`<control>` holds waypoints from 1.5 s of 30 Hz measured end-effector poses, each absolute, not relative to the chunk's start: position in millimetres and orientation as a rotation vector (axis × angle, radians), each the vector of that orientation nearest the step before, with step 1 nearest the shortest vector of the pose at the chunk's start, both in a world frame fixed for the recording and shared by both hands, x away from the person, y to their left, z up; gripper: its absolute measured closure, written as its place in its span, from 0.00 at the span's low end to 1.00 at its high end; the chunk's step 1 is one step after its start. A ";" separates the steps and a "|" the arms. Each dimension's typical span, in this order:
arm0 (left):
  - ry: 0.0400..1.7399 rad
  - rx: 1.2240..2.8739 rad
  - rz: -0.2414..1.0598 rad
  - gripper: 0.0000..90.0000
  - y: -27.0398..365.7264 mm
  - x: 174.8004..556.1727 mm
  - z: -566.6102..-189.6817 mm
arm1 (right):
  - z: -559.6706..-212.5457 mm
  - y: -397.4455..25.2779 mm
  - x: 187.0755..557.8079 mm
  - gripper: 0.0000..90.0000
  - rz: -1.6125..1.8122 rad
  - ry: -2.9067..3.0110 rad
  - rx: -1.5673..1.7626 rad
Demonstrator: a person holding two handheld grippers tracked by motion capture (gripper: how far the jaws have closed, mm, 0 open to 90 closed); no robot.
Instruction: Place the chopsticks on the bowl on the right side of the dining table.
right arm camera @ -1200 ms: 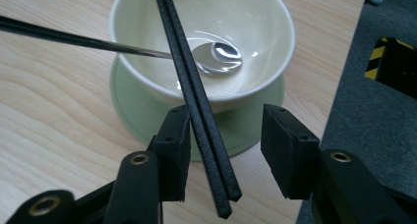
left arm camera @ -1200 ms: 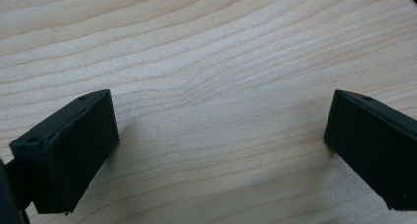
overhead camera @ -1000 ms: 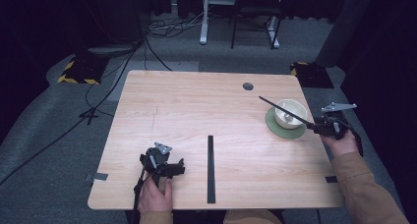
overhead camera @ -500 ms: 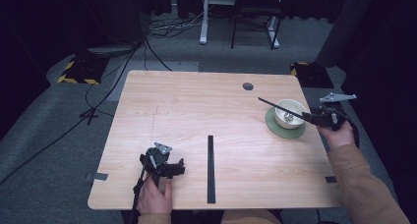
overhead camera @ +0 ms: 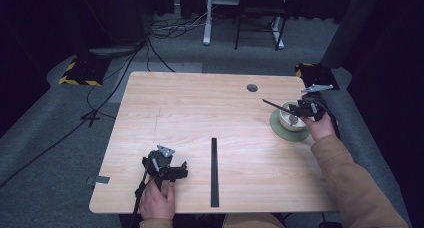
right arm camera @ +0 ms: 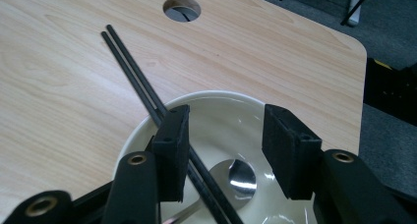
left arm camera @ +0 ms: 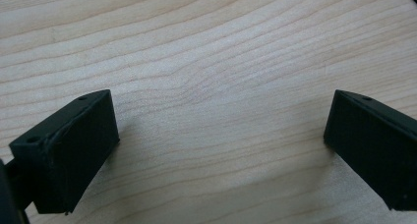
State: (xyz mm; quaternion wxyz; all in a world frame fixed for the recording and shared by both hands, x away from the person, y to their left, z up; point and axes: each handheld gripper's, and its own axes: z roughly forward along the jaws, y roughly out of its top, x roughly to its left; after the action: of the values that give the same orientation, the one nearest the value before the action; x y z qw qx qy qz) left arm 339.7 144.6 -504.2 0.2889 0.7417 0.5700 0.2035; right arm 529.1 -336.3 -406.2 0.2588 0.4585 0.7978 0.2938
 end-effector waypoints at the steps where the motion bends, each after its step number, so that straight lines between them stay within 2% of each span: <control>1: 1.521 1.979 0.543 0.00 144.6 339.7 -504.3 | -407.3 -335.6 530.9 0.59 0.789 2.160 1.247; 8: 1.522 1.982 0.542 0.00 144.6 339.8 -504.1 | -416.0 -338.1 538.5 0.59 0.780 2.162 1.291; 17: 1.525 1.980 0.539 0.00 144.6 340.9 -504.1 | -417.0 -340.0 523.8 0.62 0.765 2.227 1.243; 30: 1.526 1.978 0.540 0.00 144.8 341.2 -504.0 | -393.2 -378.8 484.2 0.55 0.896 2.144 1.205; 36: 1.526 1.978 0.540 0.00 144.8 341.2 -504.0 | -400.3 -397.4 472.2 0.50 0.892 2.160 1.196; 45: 1.527 1.978 0.540 0.00 144.8 341.2 -504.0 | -418.0 -405.6 473.8 0.49 0.809 2.160 1.227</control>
State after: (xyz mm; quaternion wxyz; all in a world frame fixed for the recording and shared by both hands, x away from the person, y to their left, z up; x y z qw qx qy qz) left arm 341.2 144.8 -504.0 0.2886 0.7408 0.5718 0.2023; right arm 473.8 -405.6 -418.0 0.2615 0.4532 0.7981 0.2987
